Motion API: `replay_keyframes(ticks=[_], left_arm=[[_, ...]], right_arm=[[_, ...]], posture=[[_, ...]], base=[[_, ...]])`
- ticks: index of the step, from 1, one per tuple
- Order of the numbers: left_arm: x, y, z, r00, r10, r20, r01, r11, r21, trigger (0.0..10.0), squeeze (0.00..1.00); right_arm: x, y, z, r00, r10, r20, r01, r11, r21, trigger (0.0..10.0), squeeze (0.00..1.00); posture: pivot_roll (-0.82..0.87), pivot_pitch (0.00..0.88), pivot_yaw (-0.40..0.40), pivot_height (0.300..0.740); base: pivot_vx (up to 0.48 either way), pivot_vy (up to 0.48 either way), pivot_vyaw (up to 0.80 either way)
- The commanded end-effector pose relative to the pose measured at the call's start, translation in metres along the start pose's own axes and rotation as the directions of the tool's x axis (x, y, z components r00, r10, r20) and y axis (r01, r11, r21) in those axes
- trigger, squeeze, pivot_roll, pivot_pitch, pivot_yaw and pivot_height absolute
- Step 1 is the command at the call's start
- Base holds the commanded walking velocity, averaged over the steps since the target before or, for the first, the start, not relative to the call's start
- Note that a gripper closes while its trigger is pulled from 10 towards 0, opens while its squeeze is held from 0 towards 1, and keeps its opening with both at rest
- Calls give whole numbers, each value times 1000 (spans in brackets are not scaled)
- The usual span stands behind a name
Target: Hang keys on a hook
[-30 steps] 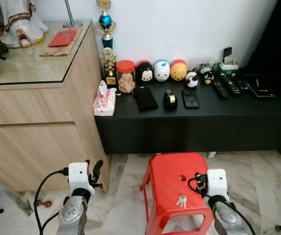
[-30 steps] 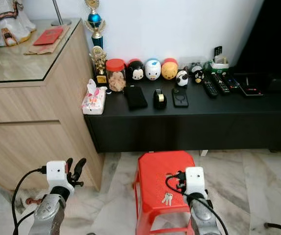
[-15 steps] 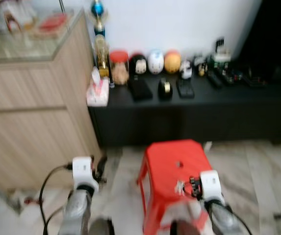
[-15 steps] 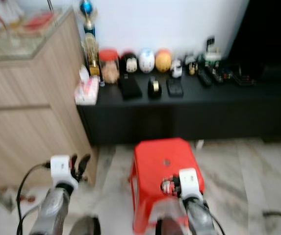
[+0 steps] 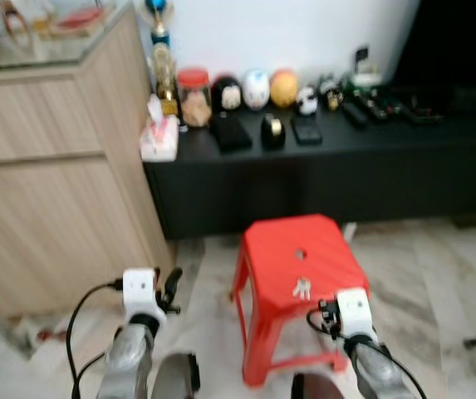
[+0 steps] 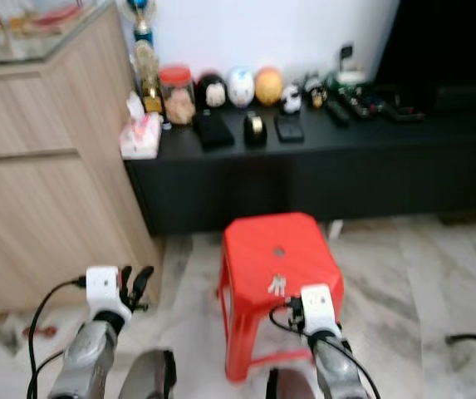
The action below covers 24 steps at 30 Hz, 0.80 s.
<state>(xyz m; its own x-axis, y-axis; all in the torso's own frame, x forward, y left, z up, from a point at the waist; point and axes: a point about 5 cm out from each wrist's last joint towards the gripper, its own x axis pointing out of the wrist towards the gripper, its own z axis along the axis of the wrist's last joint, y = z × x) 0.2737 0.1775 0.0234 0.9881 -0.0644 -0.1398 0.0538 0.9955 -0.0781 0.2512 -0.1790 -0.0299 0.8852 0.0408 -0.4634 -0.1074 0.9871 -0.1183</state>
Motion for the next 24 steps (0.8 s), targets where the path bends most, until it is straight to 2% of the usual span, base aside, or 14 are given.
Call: replay_keyframes(ticks=[1, 5, 10, 24], left_arm=[[3, 0, 4, 1000, -2, 14, 2, 1000, -8, 10000, 0], [5, 3, 6, 1000, -5, 19, 5, 1000, 3, 10000, 0], [7, 9, 9, 1000, 13, 21, -14, 1000, 5, 10000, 0], [8, 14, 8, 1000, 27, 16, -27, 1000, -2, 10000, 0]], right_arm=[[1, -3, 4, 1000, -1, 13, 1, 1000, -11, 10000, 0], [2, -3, 6, 1000, 8, 26, -7, 1000, -24, 10000, 0], [3, -2, 8, 999, 14, 36, -13, 1000, -13, 10000, 0], [4, -1, 9, 1000, 11, 24, -11, 1000, 5, 10000, 0]], posture=[[-102, 3, -4, 610], [-101, 7, -4, 610], [-101, 12, -2, 610], [-98, 23, 1, 610]], base=[[0, 0, 0], [69, 0, 0], [337, 0, 470], [346, 0, 0]])
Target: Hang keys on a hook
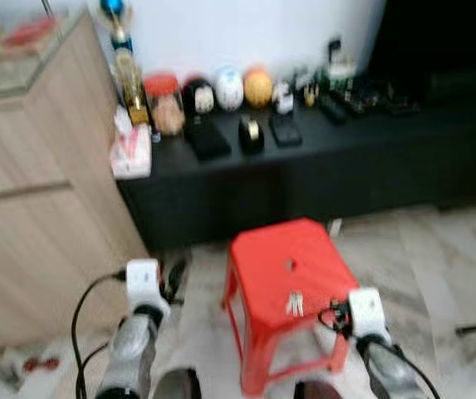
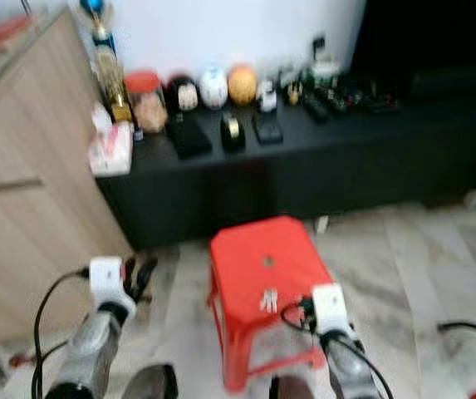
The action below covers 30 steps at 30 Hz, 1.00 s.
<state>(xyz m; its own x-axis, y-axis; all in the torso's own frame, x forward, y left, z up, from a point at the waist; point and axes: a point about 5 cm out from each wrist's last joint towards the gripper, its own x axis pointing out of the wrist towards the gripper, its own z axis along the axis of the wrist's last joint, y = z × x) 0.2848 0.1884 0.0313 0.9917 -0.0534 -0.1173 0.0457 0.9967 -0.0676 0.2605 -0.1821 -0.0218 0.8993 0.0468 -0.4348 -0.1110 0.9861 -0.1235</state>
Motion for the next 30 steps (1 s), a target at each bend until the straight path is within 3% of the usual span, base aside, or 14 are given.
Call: replay_keyframes(ticks=[1, 7, 19, 26, 30], left_arm=[[-1, 3, -2, 1000, 21, -3, -21, 1000, -22, 10000, 0], [1, 2, 1, 1000, 17, 7, -17, 999, -27, 10000, 0], [0, 2, -1, 1000, 17, 4, -17, 999, -28, 10000, 0], [1, 0, -1, 1000, 12, 7, -12, 1000, -29, 10000, 0], [1, -1, -1, 1000, 10, 9, -10, 1000, -28, 10000, 0]], right_arm=[[0, 4, -2, 1000, 13, -9, -12, 1000, 21, 10000, 0], [2, 8, 3, 998, 64, 6, -64, 998, 10, 10000, 0], [1, 9, 1, 991, 130, -13, -130, 991, 14, 10000, 0], [1, 13, -4, 976, 205, -76, -205, 979, 4, 10000, 0], [0, 18, -13, 947, 265, -180, -275, 961, -34, 10000, 0]], posture=[[-98, 25, 2, 610], [-100, 27, 2, 610], [-101, 33, -2, 610], [-101, 37, -3, 610], [-101, 40, -4, 610]], base=[[337, 0, 0], [257, 0, 0], [0, 0, 684], [0, 0, 0], [0, 0, 0]])
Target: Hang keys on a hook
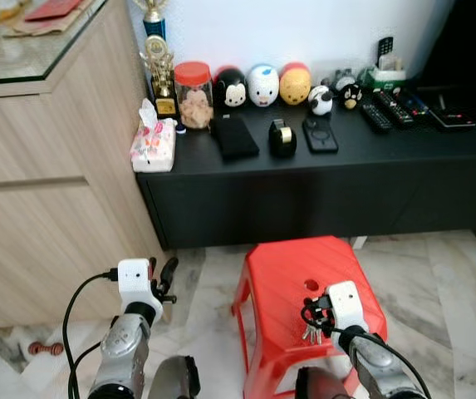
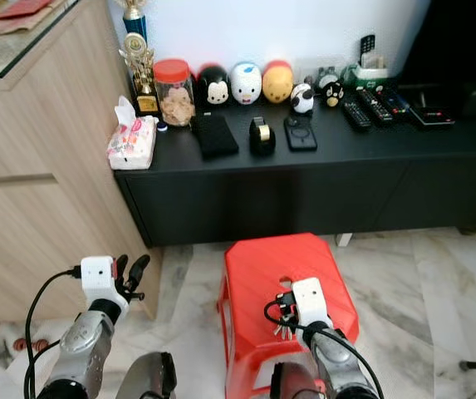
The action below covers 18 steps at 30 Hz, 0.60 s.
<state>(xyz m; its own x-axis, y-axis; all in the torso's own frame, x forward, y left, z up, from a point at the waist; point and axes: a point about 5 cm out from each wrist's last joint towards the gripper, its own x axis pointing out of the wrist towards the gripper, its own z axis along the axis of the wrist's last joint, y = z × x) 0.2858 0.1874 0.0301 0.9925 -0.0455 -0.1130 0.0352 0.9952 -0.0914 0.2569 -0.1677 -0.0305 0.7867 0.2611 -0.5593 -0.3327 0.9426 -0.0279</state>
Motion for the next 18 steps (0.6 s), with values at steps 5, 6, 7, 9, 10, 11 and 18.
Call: replay_keyframes(ticks=[5, 6, 7, 9, 10, 11, 18], left_arm=[[-1, 0, 0, 1000, 3, 2, -3, 1000, 3, 10000, 0], [-1, 0, 0, 1000, 4, 1, -4, 1000, 3, 10000, 0], [-1, 1, -1, 1000, 4, 0, -4, 1000, 4, 10000, 0], [-1, 1, -1, 1000, 4, 0, -4, 1000, 4, 10000, 0], [-1, 1, -1, 1000, 3, -3, -3, 1000, 7, 10000, 0], [-2, 1, -2, 1000, 1, -6, -1, 1000, 8, 10000, 0], [-1, -1, -2, 1000, -1, -6, 1, 1000, 10, 10000, 0]], right_arm=[[-2, 2, -12, 995, 30, -99, -35, 998, -56, 10000, 0], [-2, 2, -12, 995, 23, -97, -28, 998, -51, 10000, 0], [-2, 0, -11, 996, 12, -94, -16, 999, -42, 10000, 0], [-2, -1, -11, 996, 4, -94, -8, 999, -42, 10000, 0], [-2, -3, -11, 995, -18, -101, 15, 999, -35, 10000, 0], [-2, -5, -11, 994, -31, -103, 27, 999, -31, 10000, 0], [0, -3, -9, 994, -20, -106, 16, 999, -32, 10000, 0]], posture=[[-95, 42, -4, 610], [-95, 42, -4, 610], [-97, 45, -3, 610], [-97, 45, -3, 610], [-100, 46, -2, 610], [-99, 46, -1, 610], [-97, 48, -1, 610]], base=[[0, 0, 0], [0, 0, 0], [0, 0, 0], [0, 0, 0], [0, 0, 0], [0, 0, 0], [0, 0, 0]])
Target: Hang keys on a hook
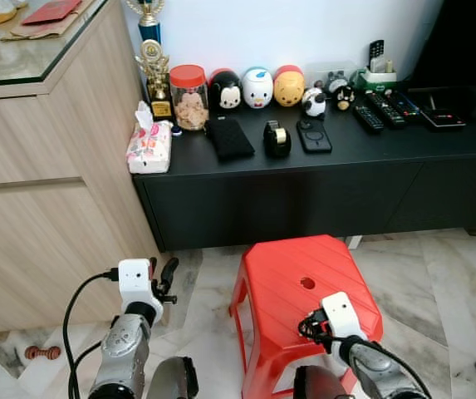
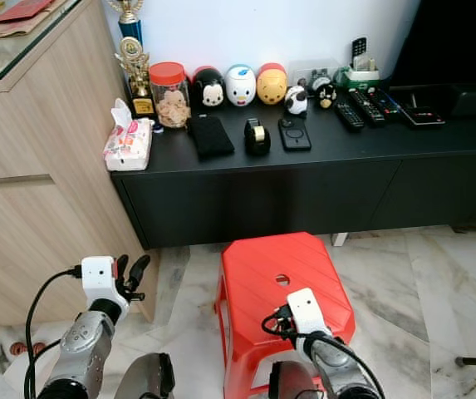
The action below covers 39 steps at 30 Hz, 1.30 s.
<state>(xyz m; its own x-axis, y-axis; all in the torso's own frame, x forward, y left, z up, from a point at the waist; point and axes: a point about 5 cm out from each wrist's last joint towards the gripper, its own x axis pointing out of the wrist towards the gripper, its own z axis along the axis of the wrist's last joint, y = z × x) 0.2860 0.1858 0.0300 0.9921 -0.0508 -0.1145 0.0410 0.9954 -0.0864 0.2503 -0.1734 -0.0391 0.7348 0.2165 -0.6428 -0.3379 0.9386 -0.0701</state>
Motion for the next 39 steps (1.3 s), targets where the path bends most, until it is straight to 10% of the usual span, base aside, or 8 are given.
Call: replay_keyframes(ticks=[1, 9, 14, 18, 19, 21, 37, 39], left_arm=[[-1, 1, -2, 1000, 3, -3, -3, 1000, 4, 10000, 0], [-1, 0, 0, 1000, 1, 1, -1, 1000, 8, 10000, 0], [-1, 0, -1, 1000, 1, 1, -1, 1000, 8, 10000, 0], [-1, -1, -1, 1000, 0, 1, 0, 1000, 7, 10000, 0], [-1, -1, -1, 1000, -1, 1, 1, 1000, 8, 10000, 0], [-2, -2, -1, 1000, -1, 2, 1, 1000, 8, 10000, 0], [-7, 0, -4, 1000, 5, -2, -5, 1000, 10, 10000, 0], [-7, 0, -4, 1000, 5, -3, -5, 1000, 10, 10000, 0]], right_arm=[[2, 0, 4, 1000, 7, 0, -7, 1000, 4, 10000, 0], [5, 4, 13, 1000, 16, 12, -16, 1000, -3, 10000, 0], [6, 3, 15, 1000, 9, 11, -9, 1000, -3, 196, 0], [6, 3, 14, 1000, 9, 5, -9, 1000, -4, 2510, 0], [6, 3, 13, 1000, 7, 1, -7, 1000, -4, 8941, 0], [6, 3, 13, 1000, 5, -3, -5, 1000, -3, 10000, 0], [6, 5, 12, 1000, 13, -11, -13, 1000, -2, 10000, 0], [6, 5, 13, 1000, 15, -3, -15, 1000, 0, 2706, 0]], posture=[[-97, 48, -1, 610], [-94, 52, 0, 610], [-91, 55, 0, 610], [-90, 58, -1, 610], [-89, 60, -1, 610], [-88, 62, -1, 610], [-80, 85, -5, 610], [-80, 86, -5, 610]], base=[[0, 0, 0], [0, 0, 0], [0, 0, 0], [0, 0, 0], [0, 0, 0], [0, 0, 0], [0, 0, 0], [0, 0, 0]])
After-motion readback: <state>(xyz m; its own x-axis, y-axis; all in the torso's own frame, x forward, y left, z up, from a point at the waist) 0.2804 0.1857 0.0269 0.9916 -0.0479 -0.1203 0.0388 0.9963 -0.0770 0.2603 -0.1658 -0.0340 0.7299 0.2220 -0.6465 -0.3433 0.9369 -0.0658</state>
